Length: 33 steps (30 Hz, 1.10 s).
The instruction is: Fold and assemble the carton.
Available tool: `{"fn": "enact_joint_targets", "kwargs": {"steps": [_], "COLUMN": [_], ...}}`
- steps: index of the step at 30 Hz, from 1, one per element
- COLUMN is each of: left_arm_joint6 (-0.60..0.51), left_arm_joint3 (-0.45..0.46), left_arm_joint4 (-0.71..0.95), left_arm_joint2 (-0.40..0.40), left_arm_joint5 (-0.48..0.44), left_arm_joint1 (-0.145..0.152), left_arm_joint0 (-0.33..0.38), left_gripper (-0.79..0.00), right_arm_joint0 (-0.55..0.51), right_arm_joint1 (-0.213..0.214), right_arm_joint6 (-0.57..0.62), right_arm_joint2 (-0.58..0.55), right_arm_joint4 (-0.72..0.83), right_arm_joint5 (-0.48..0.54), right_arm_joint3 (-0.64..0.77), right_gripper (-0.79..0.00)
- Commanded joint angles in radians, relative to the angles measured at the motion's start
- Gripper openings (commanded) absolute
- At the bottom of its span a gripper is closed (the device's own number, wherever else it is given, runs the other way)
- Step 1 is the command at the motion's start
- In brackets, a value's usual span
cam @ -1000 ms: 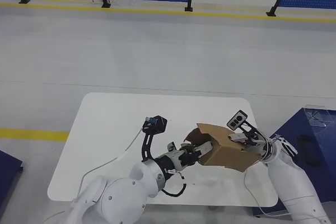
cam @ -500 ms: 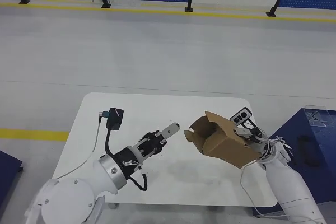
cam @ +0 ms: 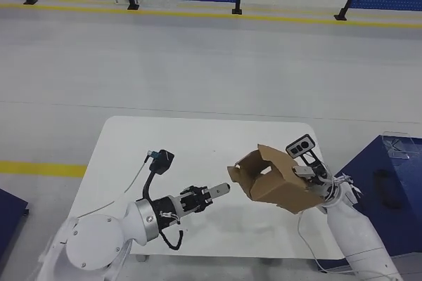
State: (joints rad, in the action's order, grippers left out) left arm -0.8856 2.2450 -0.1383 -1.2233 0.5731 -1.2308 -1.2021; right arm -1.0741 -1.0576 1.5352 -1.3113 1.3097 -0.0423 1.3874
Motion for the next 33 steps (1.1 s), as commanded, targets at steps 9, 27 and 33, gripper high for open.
{"fn": "enact_joint_targets", "kwargs": {"steps": [9, 27, 33], "left_arm_joint6": [0.004, 0.076, 0.095], "left_arm_joint3": [-0.007, 0.027, 0.059], "left_arm_joint4": [0.016, 0.060, 0.091], "left_arm_joint2": [0.037, -0.004, -0.063], "left_arm_joint5": [-0.005, -0.003, -0.046], "left_arm_joint1": [0.004, 0.015, 0.023], "left_arm_joint0": [0.039, 0.021, -0.026], "left_gripper": [0.000, 0.000, 0.000], "right_arm_joint0": [-0.003, -0.013, -0.020], "right_arm_joint1": [-0.006, -0.012, -0.014], "right_arm_joint6": [0.001, 0.001, 0.001], "right_arm_joint2": [0.010, 0.011, 0.022], "right_arm_joint4": [-0.052, -0.044, -0.053], "right_arm_joint5": [-0.002, -0.023, -0.041], "right_arm_joint3": [0.018, 0.022, 0.023], "right_gripper": [-0.785, -0.785, -0.785]}}
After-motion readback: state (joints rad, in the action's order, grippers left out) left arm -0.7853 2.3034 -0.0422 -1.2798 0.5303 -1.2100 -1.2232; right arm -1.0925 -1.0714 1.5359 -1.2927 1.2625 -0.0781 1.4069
